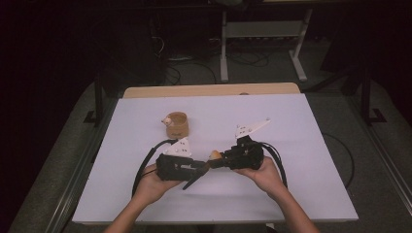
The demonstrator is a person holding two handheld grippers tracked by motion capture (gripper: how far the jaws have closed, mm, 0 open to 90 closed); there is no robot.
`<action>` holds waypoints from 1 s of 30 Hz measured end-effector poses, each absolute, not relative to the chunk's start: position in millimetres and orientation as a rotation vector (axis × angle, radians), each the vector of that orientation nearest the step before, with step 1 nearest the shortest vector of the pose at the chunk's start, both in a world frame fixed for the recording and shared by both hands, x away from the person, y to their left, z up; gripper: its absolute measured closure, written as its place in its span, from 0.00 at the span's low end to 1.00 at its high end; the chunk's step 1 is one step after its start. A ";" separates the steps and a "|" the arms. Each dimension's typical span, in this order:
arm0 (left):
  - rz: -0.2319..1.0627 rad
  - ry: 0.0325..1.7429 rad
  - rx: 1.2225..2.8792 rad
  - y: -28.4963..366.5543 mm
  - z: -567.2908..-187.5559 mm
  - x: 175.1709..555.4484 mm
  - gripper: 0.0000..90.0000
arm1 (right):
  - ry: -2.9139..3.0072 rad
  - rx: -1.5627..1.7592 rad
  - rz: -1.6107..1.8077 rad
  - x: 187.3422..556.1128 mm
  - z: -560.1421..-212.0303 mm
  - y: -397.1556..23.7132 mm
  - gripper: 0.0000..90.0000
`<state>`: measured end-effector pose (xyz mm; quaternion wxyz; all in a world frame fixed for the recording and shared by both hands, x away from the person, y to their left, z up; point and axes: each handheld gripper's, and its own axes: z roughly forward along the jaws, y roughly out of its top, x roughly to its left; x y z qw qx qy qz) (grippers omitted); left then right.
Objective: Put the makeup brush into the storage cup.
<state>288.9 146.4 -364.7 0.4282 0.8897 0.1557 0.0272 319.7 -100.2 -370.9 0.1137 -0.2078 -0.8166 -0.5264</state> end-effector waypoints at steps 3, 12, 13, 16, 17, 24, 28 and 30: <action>0.043 0.390 2.203 148.3 -364.9 290.4 0.83 | -2.432 -0.594 -1.529 318.7 -365.5 -98.1 0.81; 0.030 0.386 2.213 149.8 -363.5 292.7 0.77 | -2.549 -0.550 -1.451 317.8 -347.6 -88.6 0.83; 0.026 0.396 2.210 148.5 -364.7 292.1 0.74 | -2.557 -0.545 -1.449 317.8 -345.9 -87.7 0.83; 0.022 0.395 2.242 148.1 -367.1 293.9 0.70 | -2.565 -0.540 -1.456 318.1 -340.5 -87.0 0.83; 0.007 0.413 2.228 147.4 -368.3 293.5 0.71 | -2.575 -0.535 -1.443 318.0 -338.6 -86.7 0.83; 0.018 0.387 2.258 145.8 -368.3 295.1 0.82 | -2.621 -0.511 -1.408 316.7 -332.3 -81.1 0.83; 0.019 0.413 2.236 145.5 -367.5 296.7 0.83 | -2.635 -0.548 -1.434 316.7 -332.6 -84.7 0.72; 0.023 0.422 2.237 147.7 -367.5 299.2 0.83 | -2.630 -0.568 -1.450 316.4 -332.9 -89.1 0.65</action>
